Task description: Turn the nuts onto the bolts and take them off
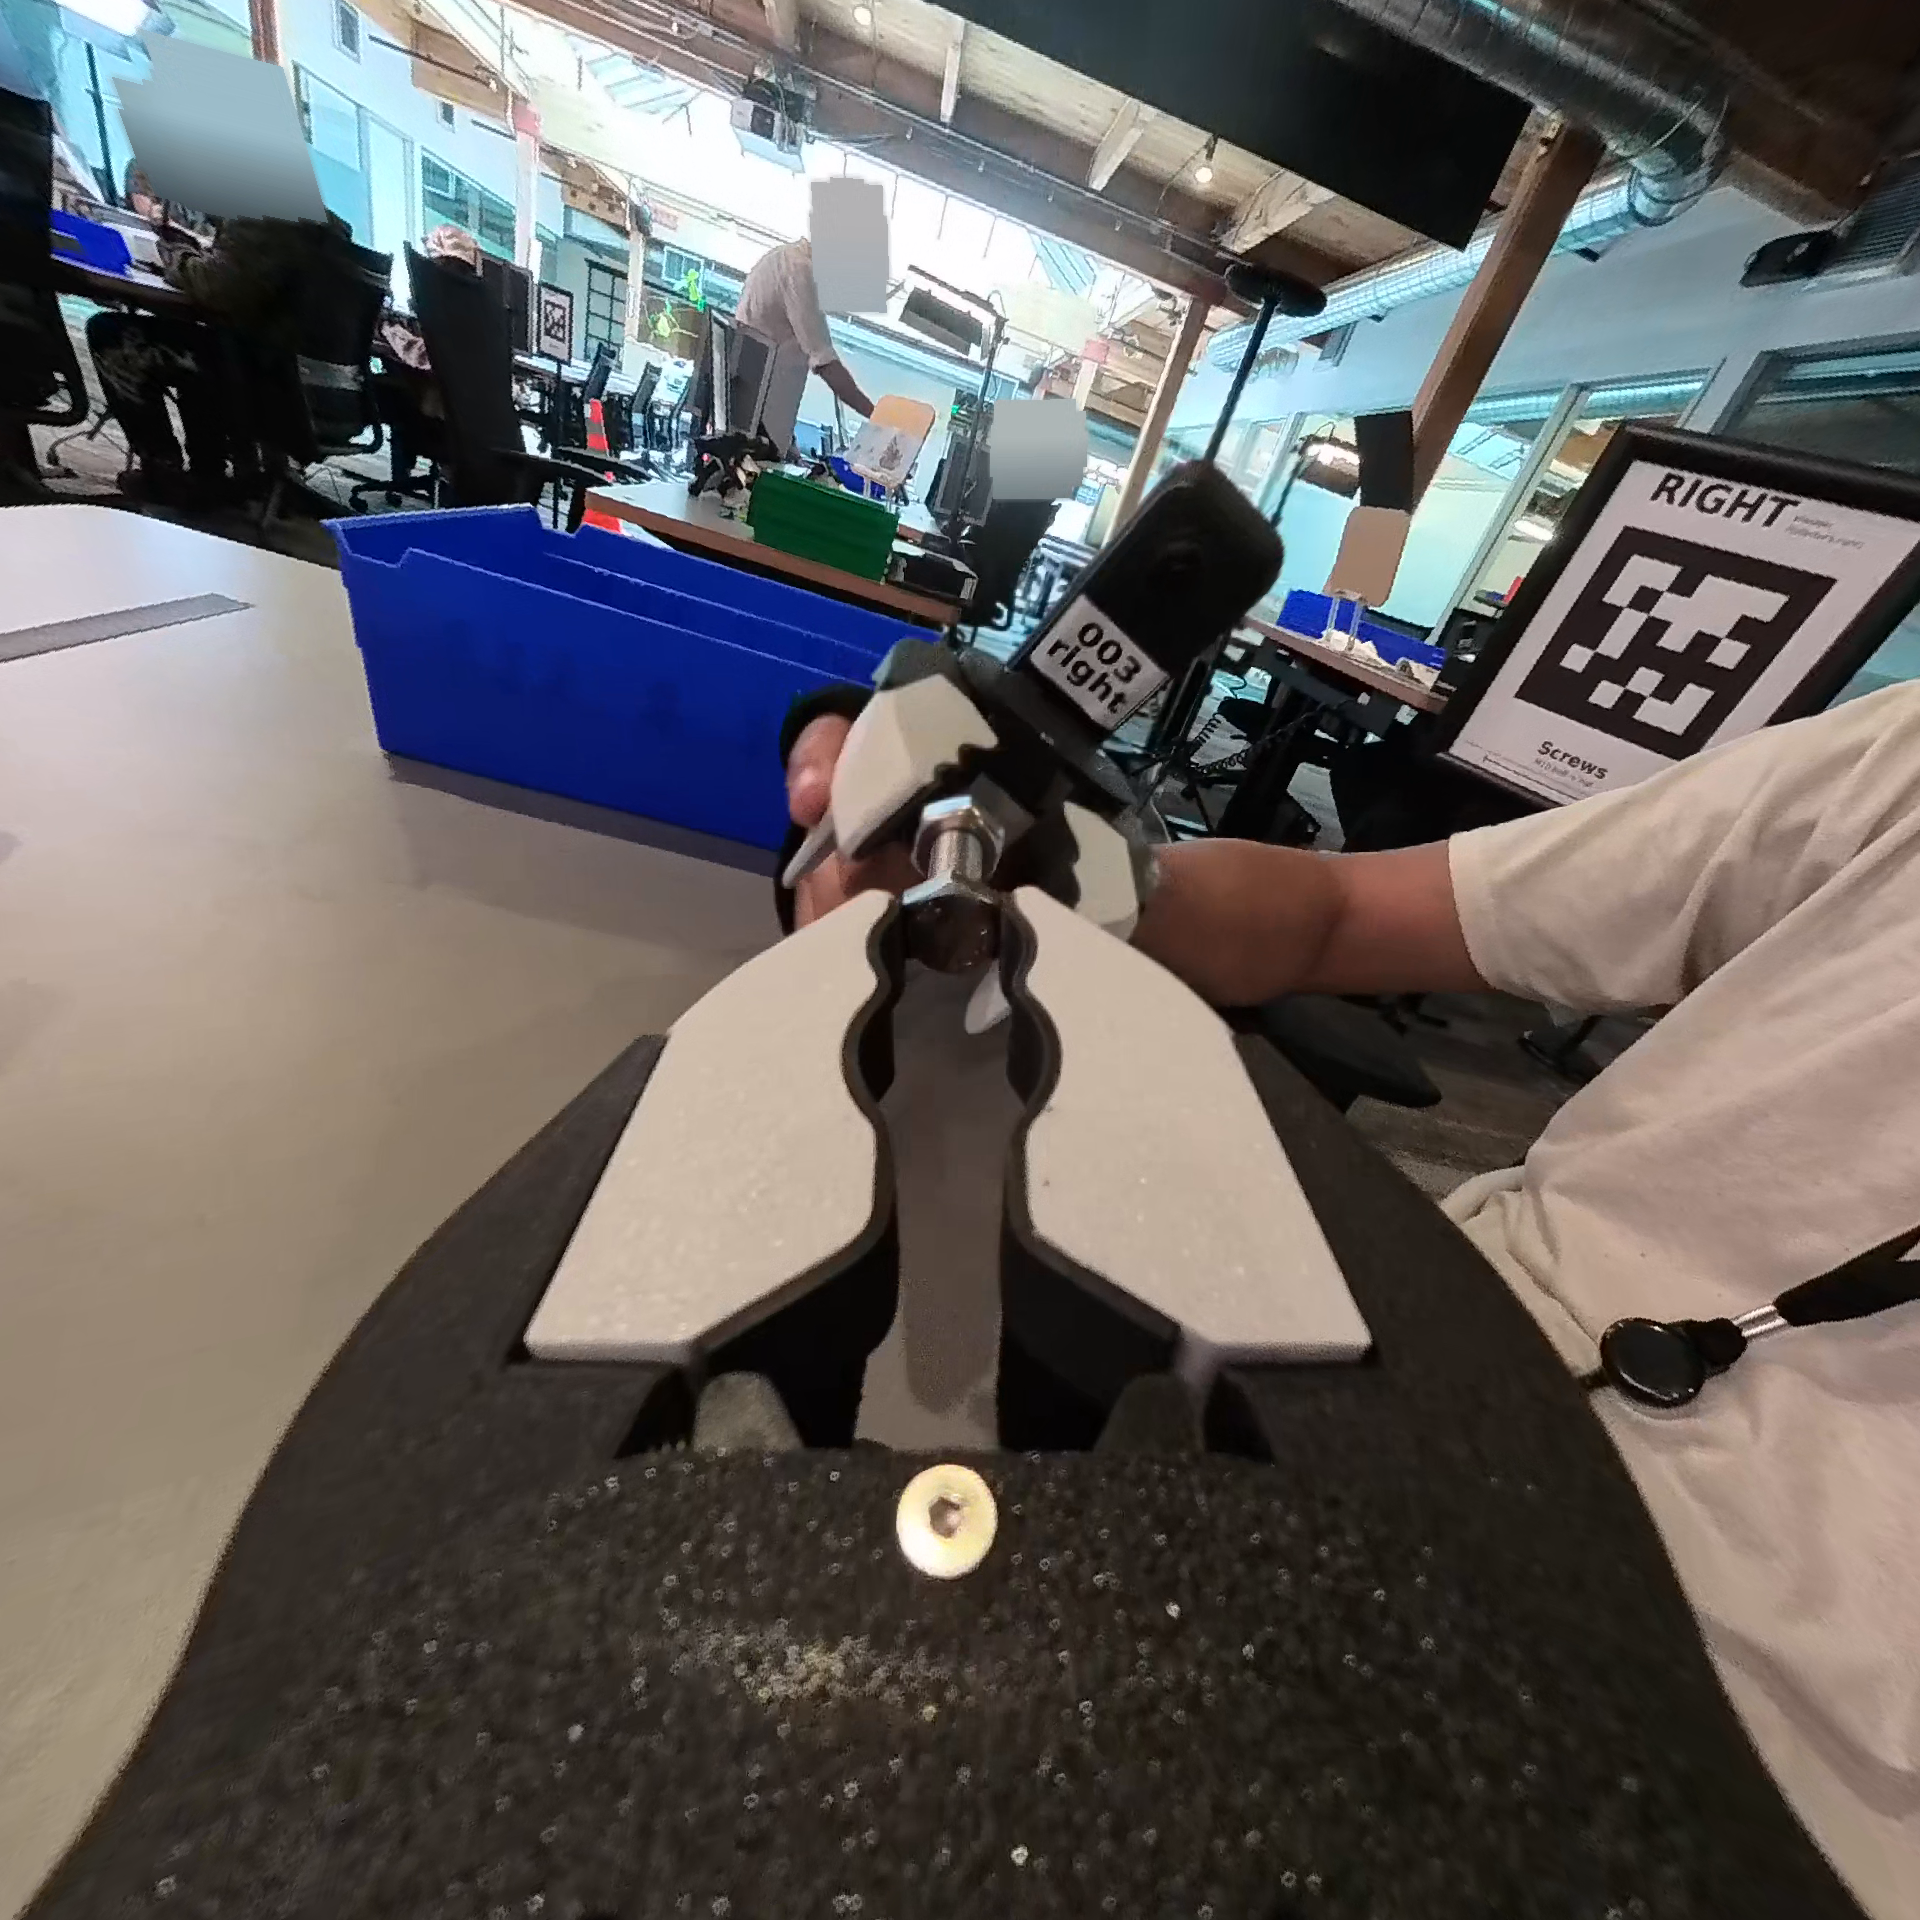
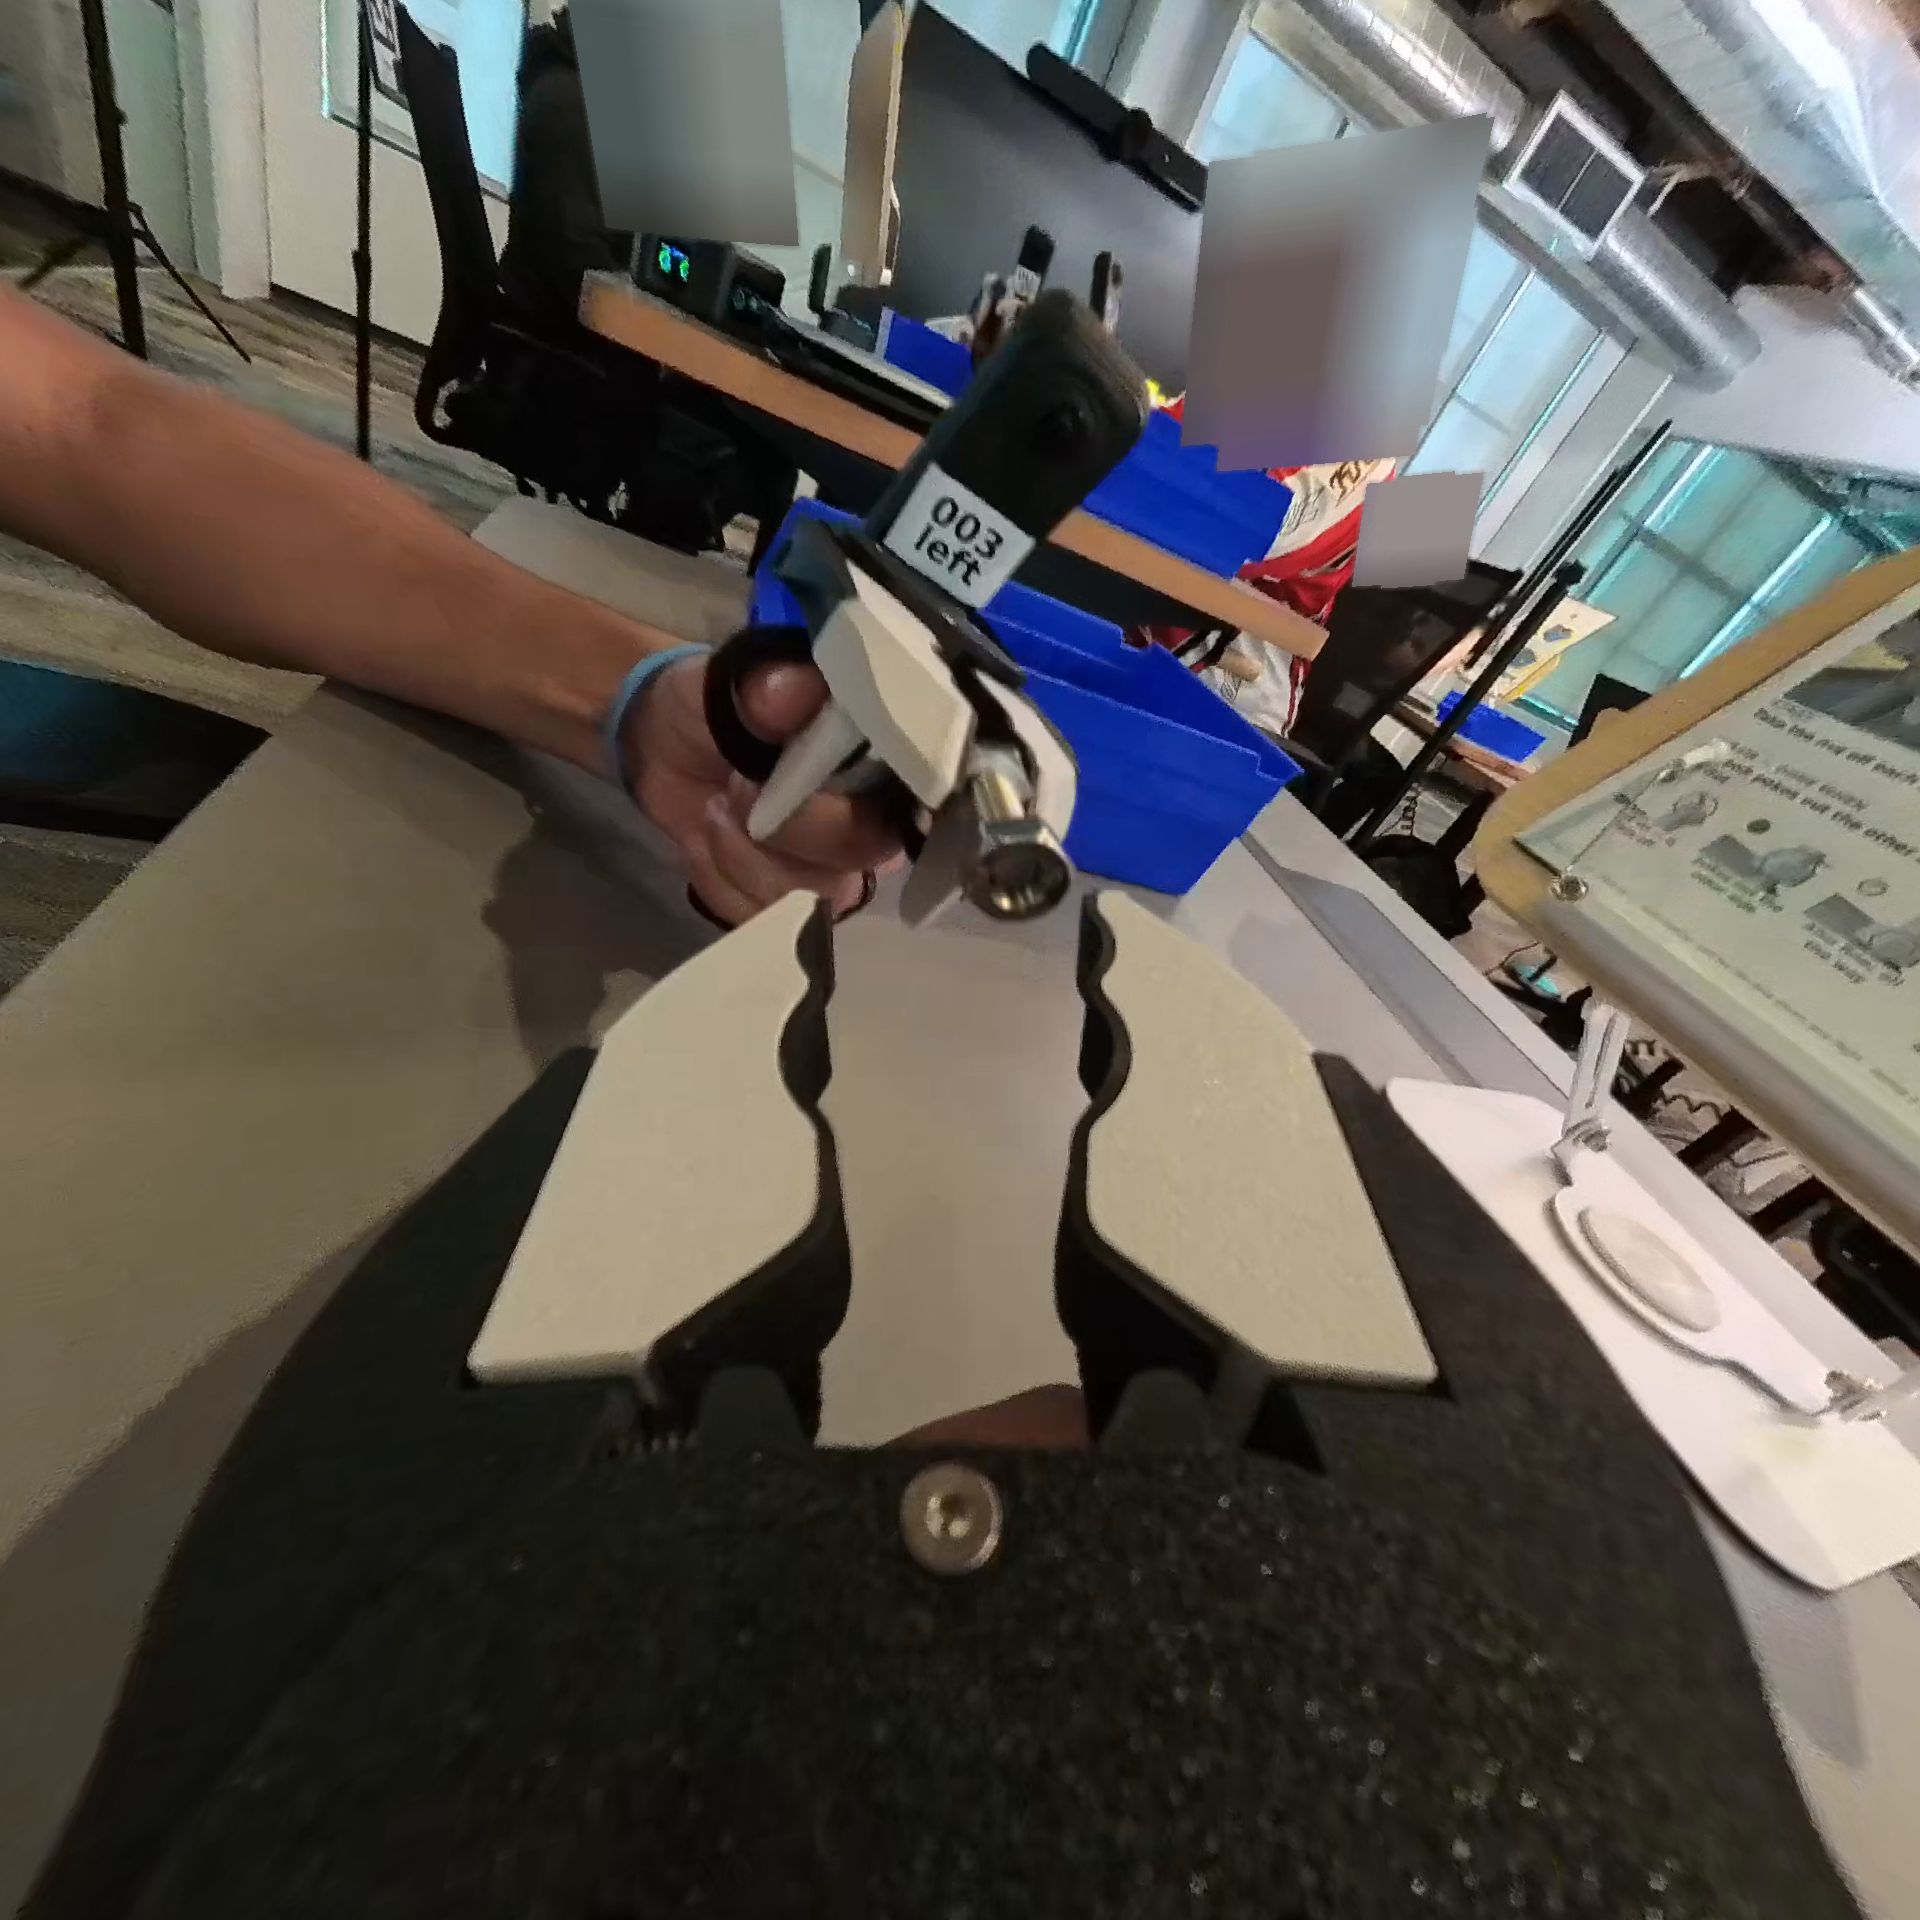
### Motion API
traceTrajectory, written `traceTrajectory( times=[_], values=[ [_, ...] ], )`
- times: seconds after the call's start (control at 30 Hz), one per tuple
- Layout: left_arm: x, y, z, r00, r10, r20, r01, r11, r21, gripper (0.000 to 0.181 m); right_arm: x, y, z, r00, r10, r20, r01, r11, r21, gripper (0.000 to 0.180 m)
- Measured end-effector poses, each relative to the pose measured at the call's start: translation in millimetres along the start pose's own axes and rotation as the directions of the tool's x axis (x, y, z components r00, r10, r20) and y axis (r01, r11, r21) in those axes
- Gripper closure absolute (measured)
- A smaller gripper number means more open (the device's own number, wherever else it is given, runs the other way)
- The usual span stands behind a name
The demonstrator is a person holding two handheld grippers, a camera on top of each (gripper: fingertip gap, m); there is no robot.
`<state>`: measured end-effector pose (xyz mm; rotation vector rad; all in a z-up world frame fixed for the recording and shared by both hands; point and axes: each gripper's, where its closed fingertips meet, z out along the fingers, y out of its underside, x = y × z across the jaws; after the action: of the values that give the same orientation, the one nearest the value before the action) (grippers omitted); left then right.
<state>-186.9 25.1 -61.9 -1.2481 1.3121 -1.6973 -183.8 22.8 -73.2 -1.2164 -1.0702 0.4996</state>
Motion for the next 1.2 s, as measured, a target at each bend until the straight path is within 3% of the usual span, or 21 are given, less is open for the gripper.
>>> traceTrajectory(
  times=[0.2,0.4,0.57,0.73,0.9,1.1,1.2],
  values=[
    [0.6,-1.9,-1.2,1.000,0.014,0.005,-0.014,1.000,0.003,0.164,-3.1,-18.4,-3.4,1.000,0.012,-0.003,-0.012,0.996,0.086,0.135],
    [4.0,-7.8,-2.5,1.000,0.028,-0.002,-0.028,0.999,0.024,0.164,1.2,-3.1,1.4,0.999,0.049,-0.007,-0.049,0.998,0.029,0.134],
    [2.3,-6.5,-2.5,0.999,0.035,0.007,-0.035,0.999,0.015,0.164,1.7,-34.2,-6.0,0.998,0.062,-0.009,-0.060,0.987,0.146,0.136],
    [4.2,-7.7,-2.5,0.999,0.039,-0.001,-0.039,0.999,0.022,0.164,-2.3,-13.8,3.0,0.997,0.073,0.009,-0.073,0.995,0.063,0.135],
    [2.9,-10.0,-4.5,0.999,0.039,0.004,-0.039,0.999,0.029,0.164,-1.3,-36.0,-4.0,0.995,0.096,0.018,-0.097,0.984,0.151,0.136],
    [6.4,-12.5,-4.8,0.999,0.042,-0.010,-0.041,0.998,0.041,0.164,2.2,-17.6,2.6,0.993,0.116,0.010,-0.117,0.990,0.081,0.136],
    [7.8,-12.1,-3.5,0.998,0.058,-0.007,-0.057,0.998,0.028,0.164,0.3,-30.6,-1.6,0.994,0.108,0.015,-0.109,0.985,0.132,0.137]
  ],
)
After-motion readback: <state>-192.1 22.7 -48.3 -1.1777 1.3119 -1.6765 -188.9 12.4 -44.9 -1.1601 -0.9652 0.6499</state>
